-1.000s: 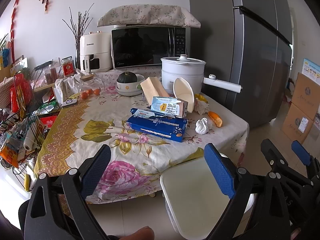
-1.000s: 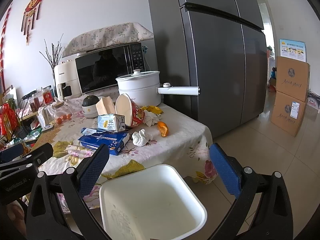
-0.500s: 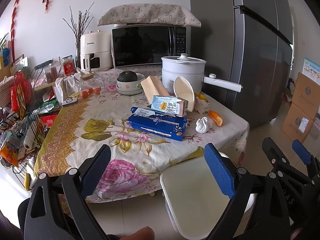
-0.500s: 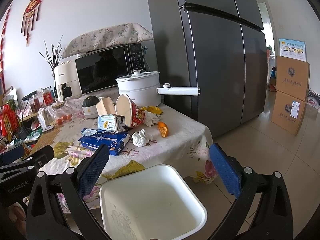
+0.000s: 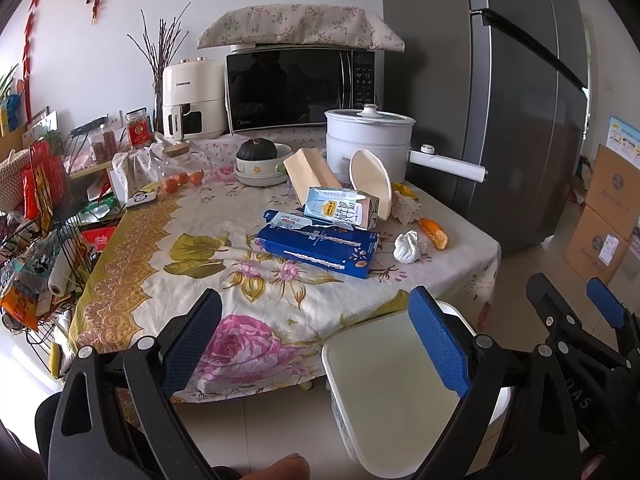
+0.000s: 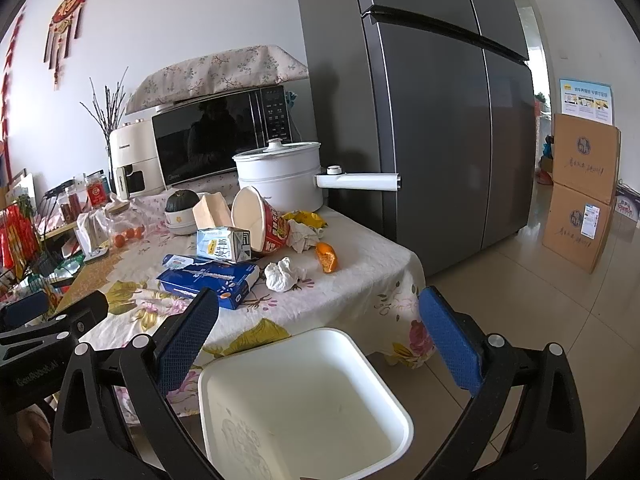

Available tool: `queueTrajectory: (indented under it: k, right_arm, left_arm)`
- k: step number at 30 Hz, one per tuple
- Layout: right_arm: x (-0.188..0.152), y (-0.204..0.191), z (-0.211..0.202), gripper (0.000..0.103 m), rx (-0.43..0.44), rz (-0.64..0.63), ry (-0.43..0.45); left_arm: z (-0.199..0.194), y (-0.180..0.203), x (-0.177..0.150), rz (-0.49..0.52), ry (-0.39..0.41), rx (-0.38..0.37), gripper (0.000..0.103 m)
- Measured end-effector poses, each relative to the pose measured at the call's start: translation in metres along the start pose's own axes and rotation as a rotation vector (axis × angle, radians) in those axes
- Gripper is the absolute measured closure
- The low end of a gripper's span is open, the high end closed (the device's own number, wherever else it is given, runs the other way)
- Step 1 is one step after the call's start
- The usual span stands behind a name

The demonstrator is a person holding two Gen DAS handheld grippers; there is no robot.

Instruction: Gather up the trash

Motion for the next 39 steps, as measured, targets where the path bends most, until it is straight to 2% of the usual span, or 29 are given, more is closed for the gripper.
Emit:
queueTrajectory:
  k: [39]
  right_arm:
    - [-0.0012,0.0017,-0.0002,0.007,0.002,-0.003,0.002]
  left_arm:
    - [-0.0036,-0.0022,0.0014,-0.002,-0.005,0.005,0.011]
Point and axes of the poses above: each gripper's, at about its wrist camera, not at the fingertips, and z roughly the way its jaws point, y to its right, x to its top, the point moved 3 cm from there along z, roughly the way its jaws point, and after that the axes turned 13 degrees about -x, right-handed, at the moved point
